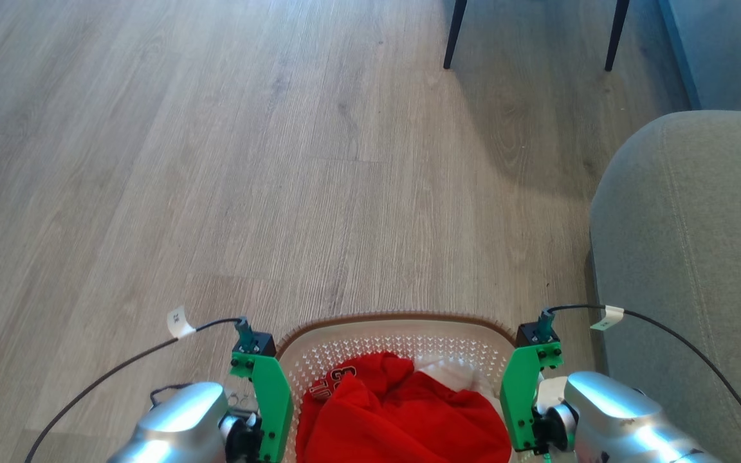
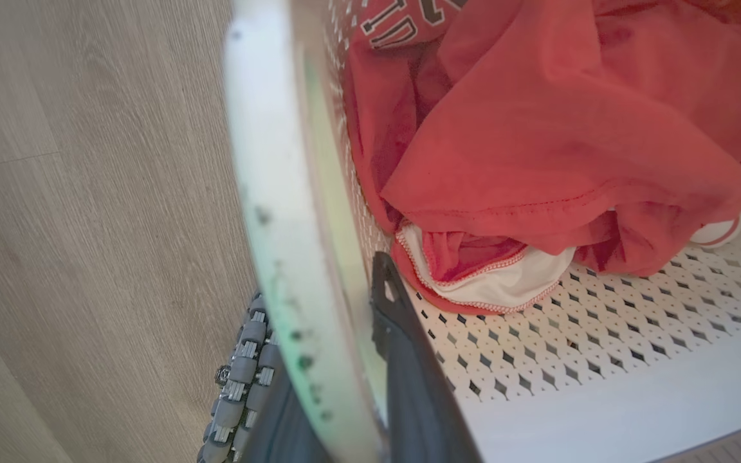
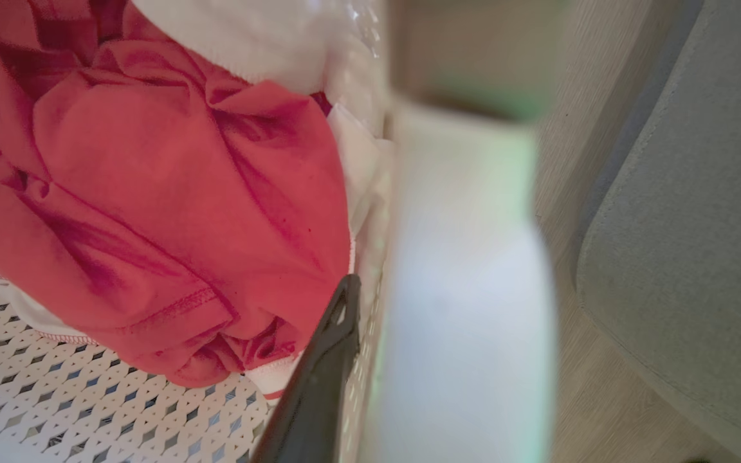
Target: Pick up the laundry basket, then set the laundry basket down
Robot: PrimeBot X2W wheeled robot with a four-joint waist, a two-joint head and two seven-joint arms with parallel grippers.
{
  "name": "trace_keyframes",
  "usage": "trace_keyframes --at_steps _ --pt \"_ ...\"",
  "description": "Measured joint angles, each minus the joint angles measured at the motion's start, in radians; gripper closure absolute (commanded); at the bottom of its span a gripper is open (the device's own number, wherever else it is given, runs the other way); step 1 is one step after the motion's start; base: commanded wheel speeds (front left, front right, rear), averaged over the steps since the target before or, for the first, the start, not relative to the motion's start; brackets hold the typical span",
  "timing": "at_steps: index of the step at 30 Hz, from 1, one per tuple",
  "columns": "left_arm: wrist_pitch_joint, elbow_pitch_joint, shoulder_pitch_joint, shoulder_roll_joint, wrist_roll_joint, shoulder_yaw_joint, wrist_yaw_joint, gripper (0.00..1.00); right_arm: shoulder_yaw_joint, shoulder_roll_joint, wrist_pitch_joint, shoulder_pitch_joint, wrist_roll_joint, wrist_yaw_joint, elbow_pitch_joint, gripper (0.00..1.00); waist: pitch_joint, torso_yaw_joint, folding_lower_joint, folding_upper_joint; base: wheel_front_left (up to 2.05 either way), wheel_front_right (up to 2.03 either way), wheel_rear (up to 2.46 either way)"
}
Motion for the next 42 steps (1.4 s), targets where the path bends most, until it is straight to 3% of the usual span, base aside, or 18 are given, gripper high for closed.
trace_keyframes --at_steps 42 --pt "0.007 -0.004 0.0 0.0 -0.002 0.0 0.0 1.0 0.111 0.001 -0.03 -0.039 0.102 0.0 0.028 1.0 0.002 -0.005 0.0 0.0001 0.0 0.0 0.0"
